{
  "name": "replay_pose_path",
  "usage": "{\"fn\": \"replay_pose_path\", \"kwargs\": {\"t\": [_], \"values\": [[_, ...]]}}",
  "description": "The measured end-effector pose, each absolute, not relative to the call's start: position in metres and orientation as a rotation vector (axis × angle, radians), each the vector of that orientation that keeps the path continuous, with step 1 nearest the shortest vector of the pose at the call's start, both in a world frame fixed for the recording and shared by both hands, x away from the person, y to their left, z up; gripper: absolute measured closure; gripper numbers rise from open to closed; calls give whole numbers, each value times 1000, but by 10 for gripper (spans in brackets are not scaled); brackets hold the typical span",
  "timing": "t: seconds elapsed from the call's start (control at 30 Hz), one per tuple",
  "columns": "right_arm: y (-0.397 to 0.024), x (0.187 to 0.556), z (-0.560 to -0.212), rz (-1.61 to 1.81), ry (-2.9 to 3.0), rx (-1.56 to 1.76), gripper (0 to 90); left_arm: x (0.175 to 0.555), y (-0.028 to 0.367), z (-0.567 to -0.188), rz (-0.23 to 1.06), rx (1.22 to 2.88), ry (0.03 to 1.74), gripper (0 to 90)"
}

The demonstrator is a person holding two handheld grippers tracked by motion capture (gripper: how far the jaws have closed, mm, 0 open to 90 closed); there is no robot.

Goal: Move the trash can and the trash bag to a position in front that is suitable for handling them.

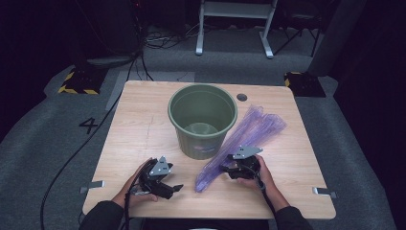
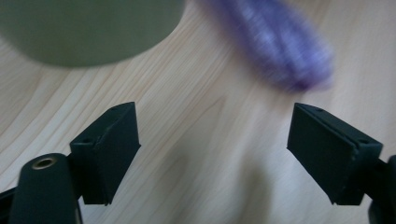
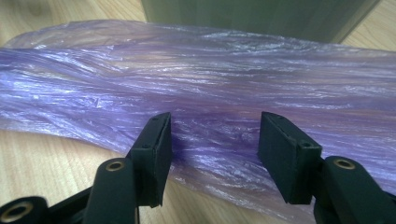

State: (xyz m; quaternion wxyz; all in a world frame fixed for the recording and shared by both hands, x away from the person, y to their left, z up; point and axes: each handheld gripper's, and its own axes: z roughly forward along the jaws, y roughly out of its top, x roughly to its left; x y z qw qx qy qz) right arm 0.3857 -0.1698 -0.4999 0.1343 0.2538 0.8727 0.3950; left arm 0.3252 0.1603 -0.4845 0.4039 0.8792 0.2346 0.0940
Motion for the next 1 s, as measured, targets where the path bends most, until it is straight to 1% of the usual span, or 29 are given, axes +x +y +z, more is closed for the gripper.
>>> {"fn": "replay_pose_path", "kwargs": {"t": [0.03,0.07,0.23,0.27,0.37,0.4,0.43,0.47,0.5,0.53,0.6,0.63,0.7,0.73,0.77,0.8,0.9,0.93,1.0], "values": [[-169,386,-500,1142,2529,737,450,324,156,-483,241,2212,586,152],[-168,386,-501,1147,2529,736,450,322,151,-481,242,2203,582,157],[-165,385,-501,1143,2523,749,447,315,124,-478,175,2183,513,161],[-164,385,-501,1143,2520,753,445,315,119,-479,177,2187,507,162],[-164,384,-501,1144,2518,762,405,317,105,-483,203,2233,484,183],[-164,383,-501,1155,2523,761,379,318,102,-485,216,2247,468,184],[-165,382,-501,1169,2537,748,362,320,99,-487,247,2274,459,203],[-166,382,-501,1175,2546,736,347,323,96,-490,267,2311,460,277],[-167,380,-500,1178,2550,724,329,327,94,-492,263,2329,470,324],[-169,379,-498,1193,2551,713,312,330,94,-494,245,2328,475,341],[-176,377,-492,1227,2535,687,282,336,94,-497,224,2333,465,423],[-179,377,-489,1235,2526,678,275,338,95,-497,218,2328,465,429],[-189,377,-482,1239,2484,679,258,340,96,-497,211,2325,462,529],[-194,378,-479,1247,2458,695,258,342,97,-497,191,2326,445,537],[-199,379,-475,1252,2423,710,284,343,98,-496,184,2332,422,577],[-204,380,-473,1258,2386,724,305,343,98,-496,182,2334,410,593],[-216,389,-463,1268,2284,820,274,343,99,-496,169,2333,396,619],[-218,393,-462,1253,2263,844,254,343,99,-496,167,2333,392,624],[-219,402,-465,1231,2229,914,247,344,99,-496,166,2336,386,625]]}}
